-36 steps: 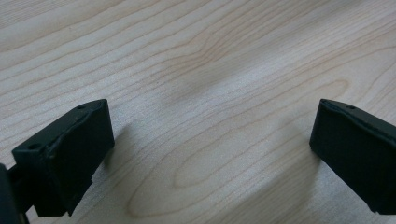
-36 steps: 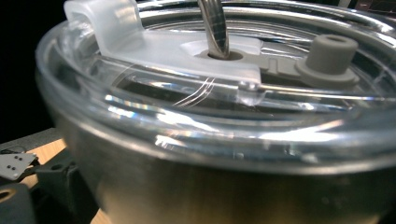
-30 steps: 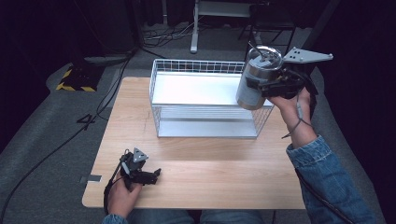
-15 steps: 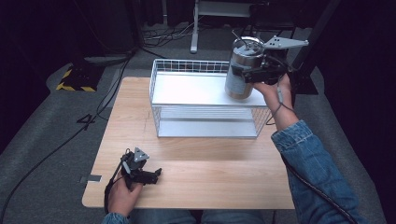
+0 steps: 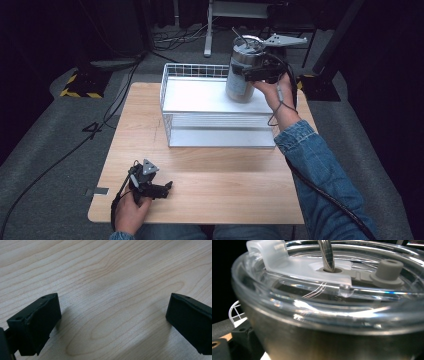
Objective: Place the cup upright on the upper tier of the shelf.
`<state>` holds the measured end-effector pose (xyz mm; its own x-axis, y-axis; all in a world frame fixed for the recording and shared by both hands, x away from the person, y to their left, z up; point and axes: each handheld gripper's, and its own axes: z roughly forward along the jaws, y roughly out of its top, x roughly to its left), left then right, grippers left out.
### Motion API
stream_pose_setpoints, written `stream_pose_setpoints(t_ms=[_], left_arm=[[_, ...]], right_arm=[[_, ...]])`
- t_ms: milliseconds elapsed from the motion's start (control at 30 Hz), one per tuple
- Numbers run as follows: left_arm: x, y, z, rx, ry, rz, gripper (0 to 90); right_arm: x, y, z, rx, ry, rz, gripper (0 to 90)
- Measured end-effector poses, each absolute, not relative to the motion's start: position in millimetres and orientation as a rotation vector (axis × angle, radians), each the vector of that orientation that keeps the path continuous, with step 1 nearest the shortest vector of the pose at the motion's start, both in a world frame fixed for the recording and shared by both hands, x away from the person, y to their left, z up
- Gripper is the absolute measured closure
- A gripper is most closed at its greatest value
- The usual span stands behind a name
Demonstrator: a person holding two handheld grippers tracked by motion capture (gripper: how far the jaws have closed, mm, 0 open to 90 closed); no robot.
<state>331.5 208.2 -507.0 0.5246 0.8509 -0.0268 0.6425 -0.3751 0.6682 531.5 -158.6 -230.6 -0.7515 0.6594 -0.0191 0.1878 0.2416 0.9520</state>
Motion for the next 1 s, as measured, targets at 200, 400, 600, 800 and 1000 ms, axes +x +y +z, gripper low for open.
stream_pose_setpoints(t_ms=[200, 400, 600, 800, 1000], left_arm=[[331.1, 207.8, -507.2, 2.131, 1.214, 0.426, 0.3], [331.1, 207.7, -507.2, 2.129, 1.215, 0.426, 0.3], [331.2, 207.8, -507.2, 2.13, 1.213, 0.426, 0.3], [331.5, 208.4, -506.7, 2.141, 1.208, 0.424, 0.3], [331.5, 208.4, -506.7, 2.142, 1.207, 0.426, 0.3]], right_arm=[[537.6, -148.8, -237.2, 0.776, 2.117, 1.516, 3.5], [539.1, -144.0, -242.4, 0.77, 2.131, 1.513, 3.5], [539.7, -141.2, -246.4, 0.768, 2.141, 1.511, 3.5], [540.2, -142.2, -248.1, 0.769, 2.146, 1.512, 3.5], [540.1, -143.1, -249.6, 0.76, 2.139, 1.522, 3.3]])
